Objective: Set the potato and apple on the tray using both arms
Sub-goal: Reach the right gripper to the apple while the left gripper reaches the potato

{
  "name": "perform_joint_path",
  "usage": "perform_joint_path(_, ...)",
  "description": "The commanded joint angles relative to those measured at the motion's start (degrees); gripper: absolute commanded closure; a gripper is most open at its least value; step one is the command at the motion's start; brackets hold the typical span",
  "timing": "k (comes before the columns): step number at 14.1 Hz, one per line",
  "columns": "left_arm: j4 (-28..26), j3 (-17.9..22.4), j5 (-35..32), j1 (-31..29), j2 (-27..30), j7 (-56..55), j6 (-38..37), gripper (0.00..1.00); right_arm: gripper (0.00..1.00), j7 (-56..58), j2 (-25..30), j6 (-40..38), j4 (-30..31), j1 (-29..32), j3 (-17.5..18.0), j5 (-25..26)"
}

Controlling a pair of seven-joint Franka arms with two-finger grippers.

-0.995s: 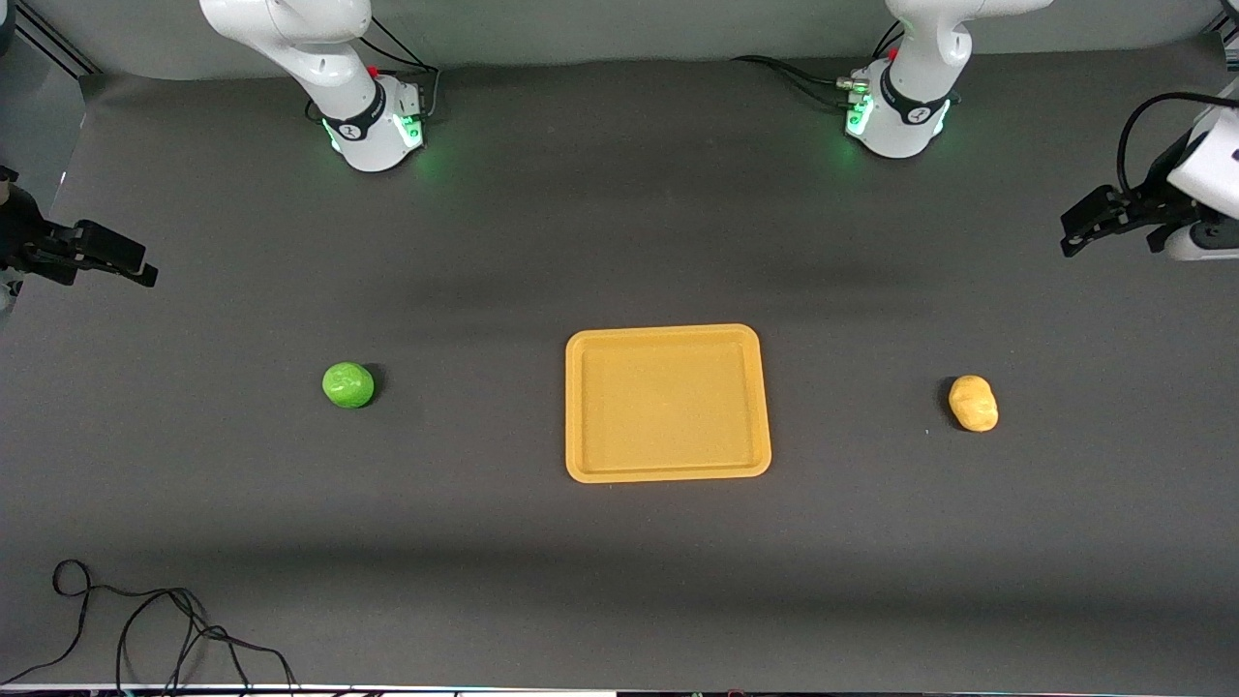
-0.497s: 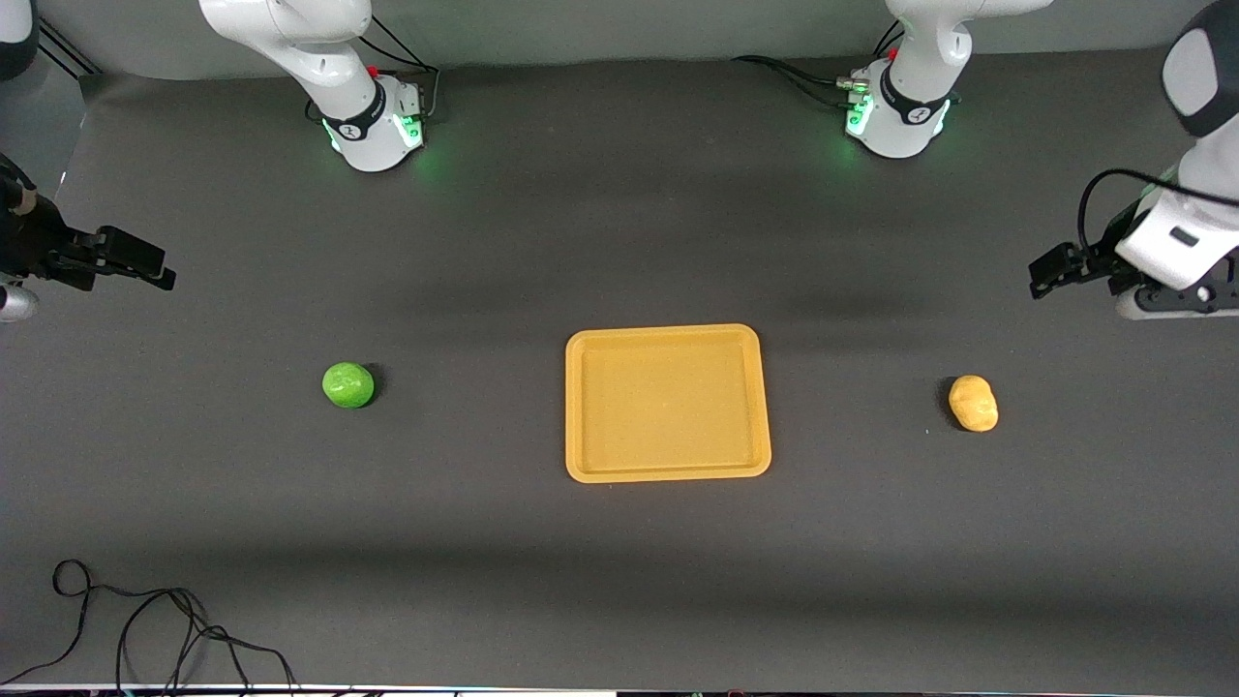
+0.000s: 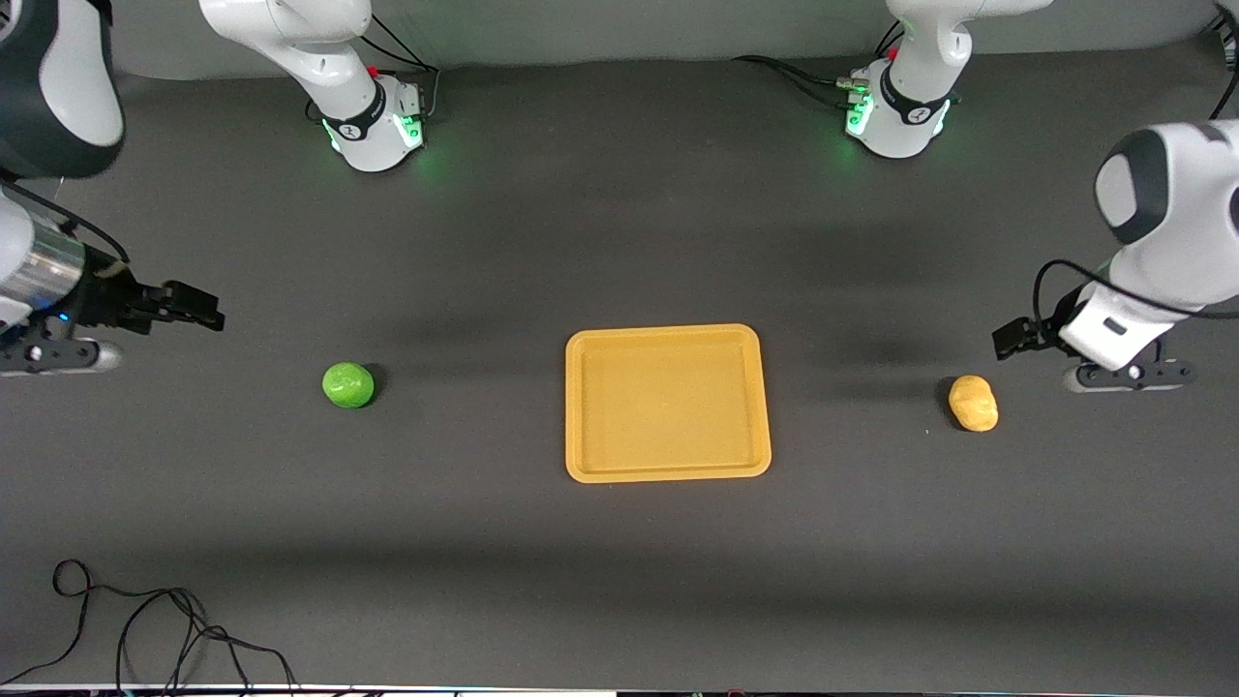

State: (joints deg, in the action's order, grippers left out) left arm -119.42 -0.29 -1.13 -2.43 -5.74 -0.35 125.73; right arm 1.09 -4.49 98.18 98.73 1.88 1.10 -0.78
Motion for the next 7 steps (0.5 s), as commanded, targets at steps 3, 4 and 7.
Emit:
perform_joint_path(3,-6.79,-0.15,0.08,-1.53,-4.44,-0.35,14.25,0.00,0.00,1.20,-0.08,13.58,10.31,-1.26,-0.31,1.48)
perform_joint_path(4,-7.23,-0.15,0.08,-1.53,-5.93,-0.35,16.28,0.00,0.00,1.11,-0.08,17.18,12.86,-1.35,-0.31,1.48)
perform_joint_path(7,-7.15,-0.15,0.08,-1.53,-11.03,-0.53,21.55,0.00,0.00,1.37,-0.17,22.92,17.71,-1.53,-0.31,1.48)
